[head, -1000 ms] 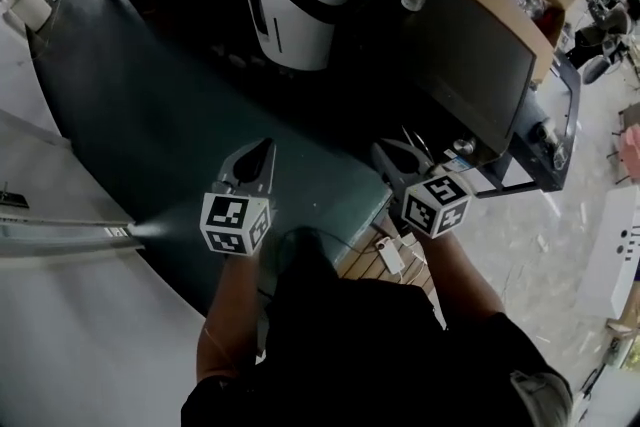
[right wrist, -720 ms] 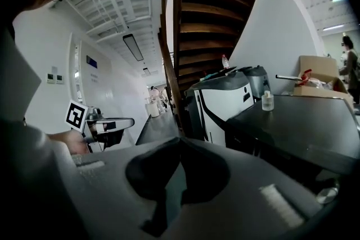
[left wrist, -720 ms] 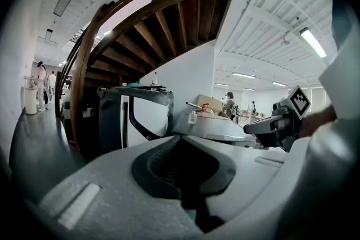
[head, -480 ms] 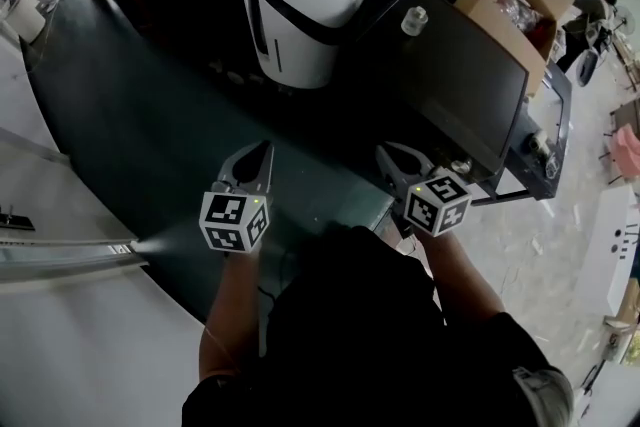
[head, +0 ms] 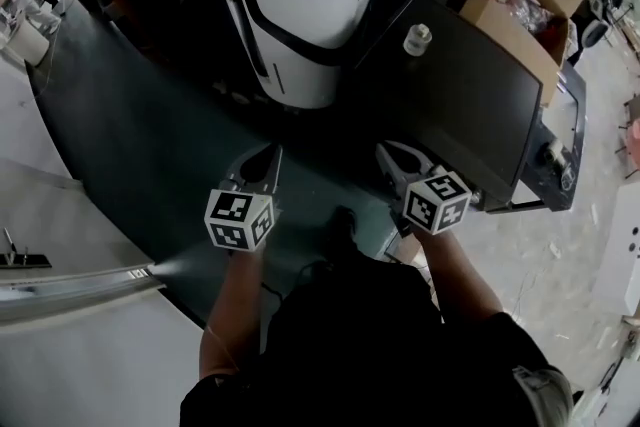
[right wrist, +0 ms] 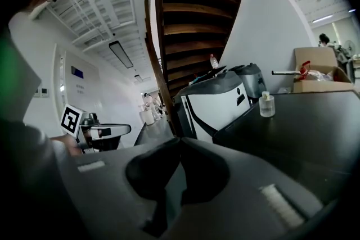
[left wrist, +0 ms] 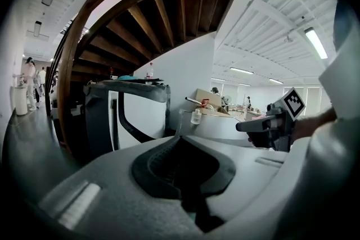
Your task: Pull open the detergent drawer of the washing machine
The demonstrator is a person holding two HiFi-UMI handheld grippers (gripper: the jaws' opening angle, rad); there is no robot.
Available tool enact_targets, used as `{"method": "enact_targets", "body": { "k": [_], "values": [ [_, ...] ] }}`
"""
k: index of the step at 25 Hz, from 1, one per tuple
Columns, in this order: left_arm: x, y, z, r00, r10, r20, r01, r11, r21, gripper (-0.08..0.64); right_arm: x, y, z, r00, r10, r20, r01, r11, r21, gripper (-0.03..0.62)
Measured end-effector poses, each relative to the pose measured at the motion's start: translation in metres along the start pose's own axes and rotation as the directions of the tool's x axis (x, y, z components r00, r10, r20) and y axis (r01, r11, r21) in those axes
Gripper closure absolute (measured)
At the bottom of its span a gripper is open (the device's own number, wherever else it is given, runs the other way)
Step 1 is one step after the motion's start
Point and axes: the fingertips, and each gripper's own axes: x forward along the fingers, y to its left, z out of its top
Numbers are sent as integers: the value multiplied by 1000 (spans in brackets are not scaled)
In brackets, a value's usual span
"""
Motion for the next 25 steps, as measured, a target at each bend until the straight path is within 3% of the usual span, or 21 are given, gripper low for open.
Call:
{"method": "enact_targets", "body": {
  "k": [9,15,20,25],
  "values": [
    [110,19,48,998,-31,-60,34,998,49,549,61,-89,53,999,4,34,-6,998,56,591],
    [157,25,59,994,-75,-79,79,996,48,549,83,-116,66,1000,-16,17,15,998,60,591],
    [205,35,59,982,-164,-91,168,985,31,549,92,-138,59,995,-97,-10,97,992,76,591],
    [254,40,62,945,-303,-119,311,949,49,549,96,-162,67,967,-253,17,250,962,107,591]
  ]
}}
